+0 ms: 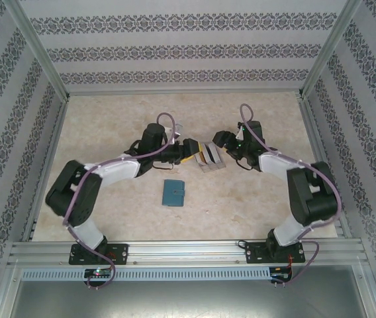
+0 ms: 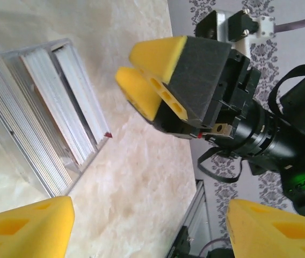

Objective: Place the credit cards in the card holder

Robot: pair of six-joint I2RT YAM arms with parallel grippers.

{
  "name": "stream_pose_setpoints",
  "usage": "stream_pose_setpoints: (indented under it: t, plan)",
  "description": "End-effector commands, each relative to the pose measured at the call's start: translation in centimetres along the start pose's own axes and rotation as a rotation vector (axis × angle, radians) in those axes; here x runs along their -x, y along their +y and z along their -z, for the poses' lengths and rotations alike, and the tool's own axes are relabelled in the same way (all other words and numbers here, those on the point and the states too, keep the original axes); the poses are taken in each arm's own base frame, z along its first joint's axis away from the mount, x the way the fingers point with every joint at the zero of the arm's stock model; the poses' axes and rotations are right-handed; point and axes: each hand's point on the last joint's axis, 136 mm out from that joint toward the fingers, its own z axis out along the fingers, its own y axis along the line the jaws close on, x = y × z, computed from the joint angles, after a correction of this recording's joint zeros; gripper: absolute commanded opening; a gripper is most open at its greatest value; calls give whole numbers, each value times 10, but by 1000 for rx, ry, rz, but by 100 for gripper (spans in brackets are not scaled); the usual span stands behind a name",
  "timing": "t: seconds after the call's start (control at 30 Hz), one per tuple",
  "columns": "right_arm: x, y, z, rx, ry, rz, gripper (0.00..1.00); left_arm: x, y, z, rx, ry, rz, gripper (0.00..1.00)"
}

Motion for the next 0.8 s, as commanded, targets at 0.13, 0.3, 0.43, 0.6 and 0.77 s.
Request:
stream_pose_setpoints:
  t: [0.13, 0.3, 0.43, 0.6, 0.77]
  plan:
    - [-43, 13, 22, -212, 129, 442, 70, -24, 51, 87, 456, 21, -90, 78]
    - [-61, 11, 15, -339, 213, 622, 66, -38, 66, 132, 634, 26, -126, 78]
    - [-70, 8, 8, -387, 295, 668, 66, -48, 70, 153, 698, 47, -138, 78]
    - [-66, -2, -7, -460, 331, 695, 65, -52, 69, 171, 737, 33, -182, 79]
    - [-58, -7, -16, -511, 323, 719, 64, -47, 68, 189, 790, -7, -229, 79]
